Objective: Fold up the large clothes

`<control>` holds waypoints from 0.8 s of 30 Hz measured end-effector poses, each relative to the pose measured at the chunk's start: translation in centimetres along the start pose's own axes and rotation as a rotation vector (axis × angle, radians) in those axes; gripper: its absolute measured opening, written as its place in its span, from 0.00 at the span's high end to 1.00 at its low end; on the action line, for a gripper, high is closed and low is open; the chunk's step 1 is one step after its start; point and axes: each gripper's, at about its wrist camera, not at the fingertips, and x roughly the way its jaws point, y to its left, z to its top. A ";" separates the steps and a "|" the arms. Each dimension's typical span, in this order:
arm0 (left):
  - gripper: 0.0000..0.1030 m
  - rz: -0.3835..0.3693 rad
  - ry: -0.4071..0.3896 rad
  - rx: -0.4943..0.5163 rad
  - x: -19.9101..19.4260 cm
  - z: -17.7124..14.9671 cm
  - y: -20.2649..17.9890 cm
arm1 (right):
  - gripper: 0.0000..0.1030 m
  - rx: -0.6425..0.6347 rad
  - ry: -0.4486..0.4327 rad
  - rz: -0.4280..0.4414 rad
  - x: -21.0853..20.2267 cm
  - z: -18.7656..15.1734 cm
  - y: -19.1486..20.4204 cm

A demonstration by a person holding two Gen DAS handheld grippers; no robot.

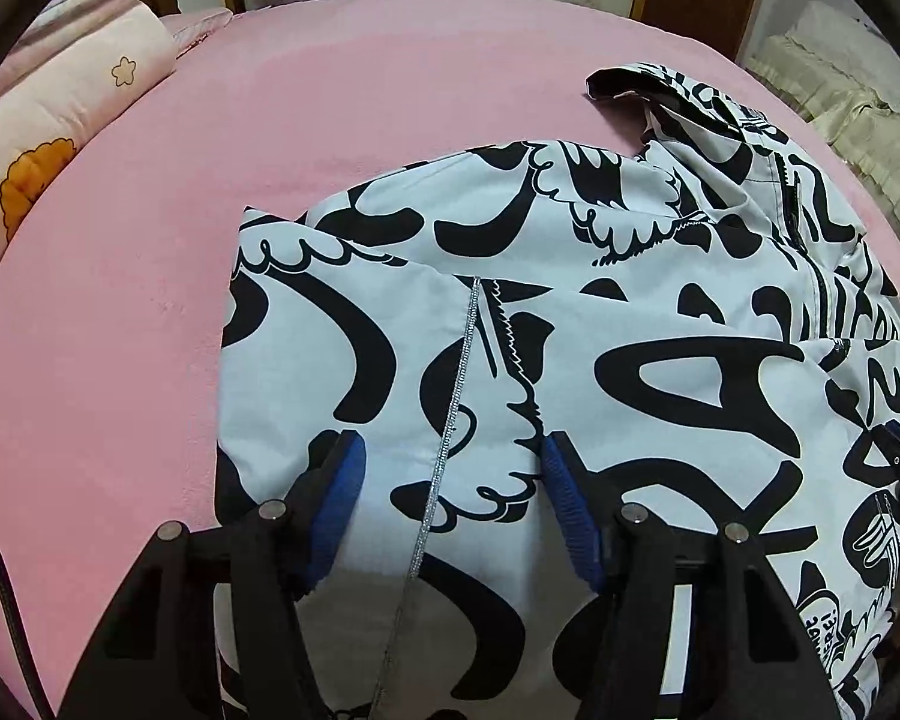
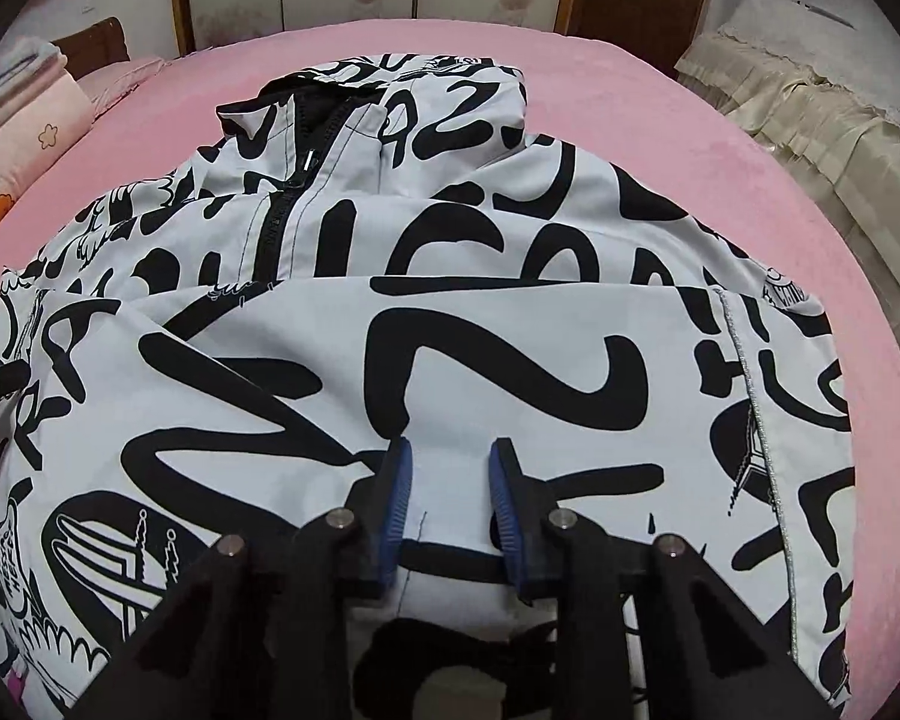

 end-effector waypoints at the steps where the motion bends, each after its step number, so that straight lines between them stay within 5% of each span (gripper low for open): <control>1: 0.42 0.003 0.001 0.001 0.0 0.0 0.0 | 0.73 0.001 0.001 0.001 0.0 0.0 0.0; 13: 0.34 -0.038 0.086 -0.025 -1.0 0.1 0.0 | 0.71 0.061 0.070 0.074 -0.9 0.0 -1.3; 24: 0.34 -0.073 0.057 0.043 -9.6 -0.1 -0.9 | 0.71 0.085 0.077 0.132 -8.4 -0.5 -4.1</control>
